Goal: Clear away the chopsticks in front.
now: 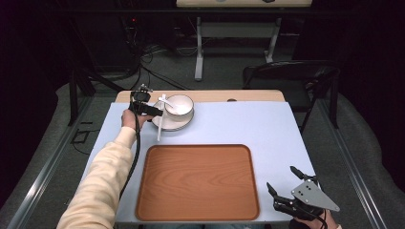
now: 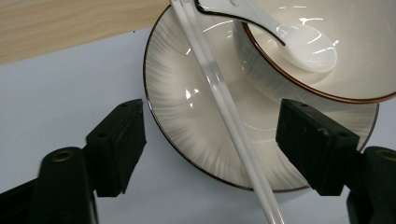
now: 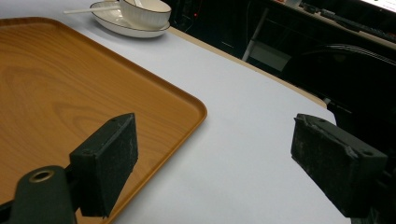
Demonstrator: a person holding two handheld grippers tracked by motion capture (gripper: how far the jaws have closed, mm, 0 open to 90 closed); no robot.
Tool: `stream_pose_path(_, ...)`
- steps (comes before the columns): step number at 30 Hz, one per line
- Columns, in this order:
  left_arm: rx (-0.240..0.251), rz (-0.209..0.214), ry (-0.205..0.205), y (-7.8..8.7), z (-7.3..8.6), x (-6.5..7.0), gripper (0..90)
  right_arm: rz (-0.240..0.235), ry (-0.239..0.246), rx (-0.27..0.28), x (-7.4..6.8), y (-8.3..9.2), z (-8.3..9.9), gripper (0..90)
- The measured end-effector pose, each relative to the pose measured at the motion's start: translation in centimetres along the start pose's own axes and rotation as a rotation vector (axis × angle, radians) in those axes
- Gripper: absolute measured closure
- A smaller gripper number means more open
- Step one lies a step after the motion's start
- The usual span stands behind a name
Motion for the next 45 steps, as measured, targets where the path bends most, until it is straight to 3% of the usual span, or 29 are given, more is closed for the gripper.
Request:
stream_pose_path(4, -0.002, 0.009, 0.029, -0.9, -0.6, -0.1, 32.7, 0.0, 0.001, -0.001, 0.0, 0.0, 0.0, 14.3)
stream_pose_path(11, -0.014, 0.014, 0.042, -2.0, -0.5, -0.3, 50.3, 0.003, -0.002, 0.0, 0.0, 0.0, 0.0, 14.3)
stream_pose_path(12, -0.001, 0.023, 0.061, -2.2, -0.6, -0.3, 52.3, 0.003, -0.002, 0.0, 0.1, 0.0, 0.0, 14.3)
stream_pose_path(21, 0.009, 0.042, 0.081, -2.9, -0.6, -0.3, 58.1, 0.005, -0.003, -0.001, 0.1, 0.0, 0.0, 14.3)
stream_pose_path(31, 0.008, 0.002, 0.08, -3.7, -0.4, -0.3, 62.6, 0.008, -0.004, -0.003, 0.1, 0.0, 0.0, 14.3)
stream_pose_path(45, -0.013, -0.045, 0.113, -4.4, 0.1, -1.0, 83.2, 0.011, -0.005, -0.005, 0.2, 0.0, 0.1, 14.3)
Point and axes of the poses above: each handheld gripper's, and its own axes: y roughly backward along the jaws, z roughly out of its underside, x roughly to its right, the point moved 10 cm from there along -y, roughly forward along the jaws, and after that the axes turned 12 degrees about y, right-handed, at the moved point
